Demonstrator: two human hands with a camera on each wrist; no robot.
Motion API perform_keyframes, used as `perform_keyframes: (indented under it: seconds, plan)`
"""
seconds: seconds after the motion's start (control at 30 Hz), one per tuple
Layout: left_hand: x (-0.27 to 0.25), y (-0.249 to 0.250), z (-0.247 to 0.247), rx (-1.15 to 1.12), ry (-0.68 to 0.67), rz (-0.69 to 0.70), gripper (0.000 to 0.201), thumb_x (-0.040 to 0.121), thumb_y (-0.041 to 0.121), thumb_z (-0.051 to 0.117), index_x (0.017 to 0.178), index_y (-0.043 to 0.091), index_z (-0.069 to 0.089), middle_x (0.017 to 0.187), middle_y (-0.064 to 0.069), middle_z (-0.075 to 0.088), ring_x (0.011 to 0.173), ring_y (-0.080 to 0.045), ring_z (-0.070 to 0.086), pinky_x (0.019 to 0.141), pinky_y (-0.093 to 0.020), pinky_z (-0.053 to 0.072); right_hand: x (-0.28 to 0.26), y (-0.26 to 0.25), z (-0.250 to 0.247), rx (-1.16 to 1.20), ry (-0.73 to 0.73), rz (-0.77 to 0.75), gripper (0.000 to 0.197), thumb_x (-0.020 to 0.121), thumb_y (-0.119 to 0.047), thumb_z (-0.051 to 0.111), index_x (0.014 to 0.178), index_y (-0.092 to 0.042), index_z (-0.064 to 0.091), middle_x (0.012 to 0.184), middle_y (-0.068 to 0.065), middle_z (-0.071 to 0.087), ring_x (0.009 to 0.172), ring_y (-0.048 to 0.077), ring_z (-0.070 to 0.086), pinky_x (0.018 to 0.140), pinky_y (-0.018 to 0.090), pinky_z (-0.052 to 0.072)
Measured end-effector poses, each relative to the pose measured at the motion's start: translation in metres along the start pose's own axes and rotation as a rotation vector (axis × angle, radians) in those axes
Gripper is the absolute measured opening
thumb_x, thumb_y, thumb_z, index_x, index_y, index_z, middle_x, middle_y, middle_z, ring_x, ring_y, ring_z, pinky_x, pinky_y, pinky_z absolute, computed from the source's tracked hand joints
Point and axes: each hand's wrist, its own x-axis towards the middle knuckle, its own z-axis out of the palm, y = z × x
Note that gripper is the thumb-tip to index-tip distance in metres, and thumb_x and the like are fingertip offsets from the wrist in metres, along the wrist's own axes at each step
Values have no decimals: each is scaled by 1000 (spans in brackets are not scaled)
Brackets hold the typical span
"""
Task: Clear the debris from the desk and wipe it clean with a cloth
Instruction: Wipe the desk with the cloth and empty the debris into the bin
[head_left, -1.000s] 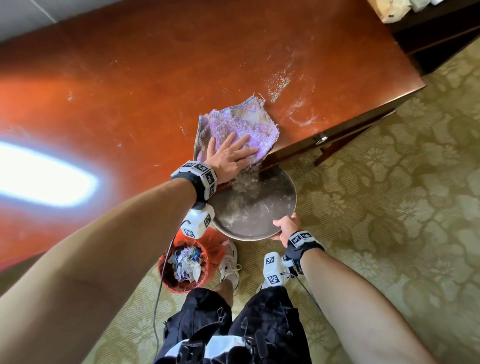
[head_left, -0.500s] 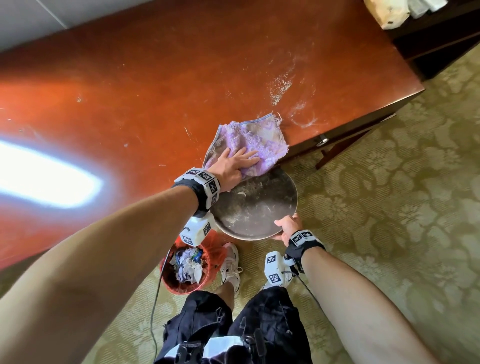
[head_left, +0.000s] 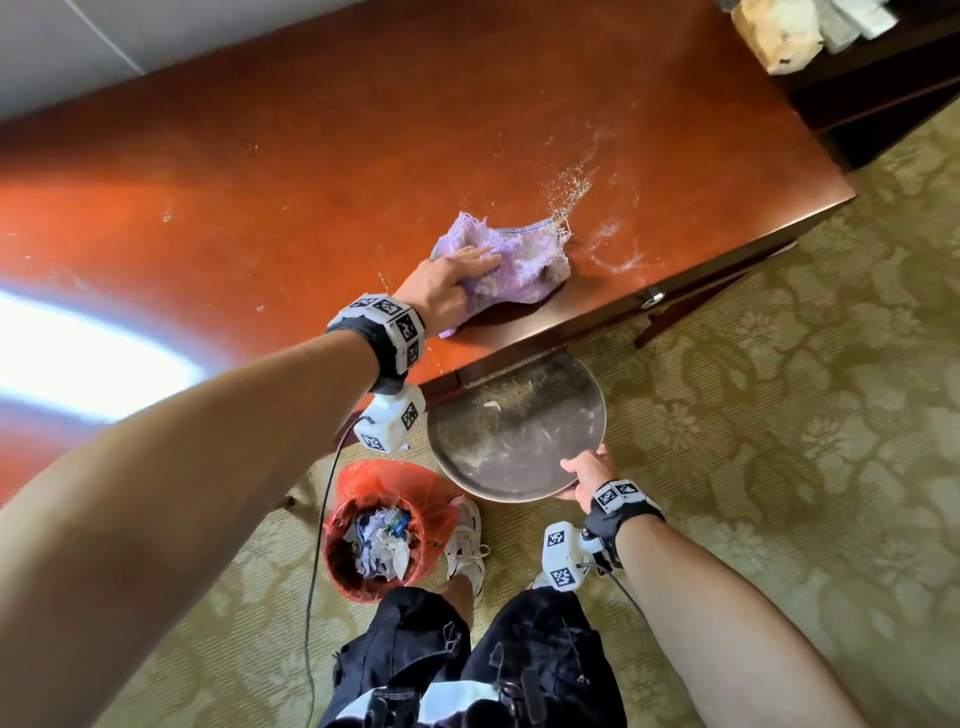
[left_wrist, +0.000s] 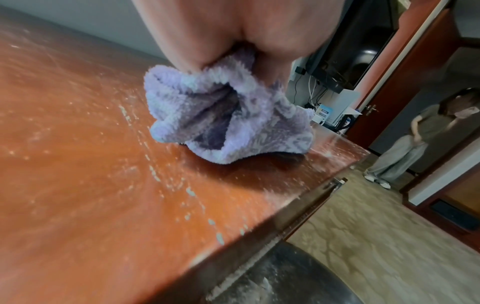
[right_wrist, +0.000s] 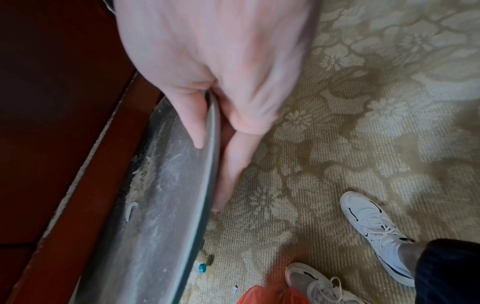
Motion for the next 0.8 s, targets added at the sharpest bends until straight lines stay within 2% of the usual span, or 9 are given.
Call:
perform_keyframes:
  seconds: [0.13, 0.27, 0.4, 0.5, 0.6, 0.7, 0.8]
  plan:
    - [9, -10, -17, 56, 40, -21, 61, 87, -10, 40, 141, 16, 49, 152, -5, 38, 144, -19, 29, 118, -23, 16, 0, -2, 2, -20, 16, 16, 68, 87, 20, 45, 145, -14, 34, 146, 18, 40, 126, 45, 45, 76, 60, 49]
    - [18, -33, -33, 85, 88, -30, 51, 92, 1, 52, 142, 15, 50, 153, -7, 37, 146, -22, 26, 118, -26, 16, 1, -1, 4, -24, 30, 31, 66, 88, 19, 45, 144, -15, 35, 146, 18, 41, 126, 45, 45, 74, 58, 49]
    - [25, -67, -44, 160, 193, -51, 49, 93, 24, 64, 140, 13, 52, 152, -9, 38, 144, -30, 29, 116, -37, 27, 0, -2, 6, -11, 55, 38, 64, 88, 20, 46, 143, -13, 36, 146, 19, 40, 127, 46, 44, 85, 63, 47]
    - [24, -81, -47, 139, 195, -169, 54, 95, 29, 61, 145, 18, 44, 158, -4, 27, 148, -31, 16, 119, -45, 18, 2, 0, 8, -12, 53, 38, 66, 89, 19, 46, 144, -14, 35, 146, 18, 40, 128, 45, 44, 86, 62, 47]
    - [21, -86, -40, 177, 124, -222, 49, 99, 19, 52, 147, 22, 41, 161, -1, 20, 150, -30, 6, 118, -55, 7, 5, 2, 9, -18, 62, 34, 66, 88, 18, 46, 144, -15, 35, 147, 16, 39, 128, 44, 44, 86, 62, 47]
    - [22, -85, -34, 208, 35, -257, 54, 100, 8, 38, 149, 30, 36, 161, 6, 17, 150, -21, 1, 119, -54, -2, 5, 1, 9, -15, 63, 29, 66, 88, 17, 47, 144, -16, 36, 147, 16, 40, 129, 44, 43, 85, 61, 48]
    - [22, -80, -31, 197, 8, -272, 57, 98, 6, 34, 148, 34, 36, 161, 9, 18, 150, -15, 3, 120, -50, -3, 4, 0, 9, -26, 59, 29, 65, 89, 16, 47, 144, -16, 36, 147, 16, 40, 129, 44, 44, 85, 59, 49]
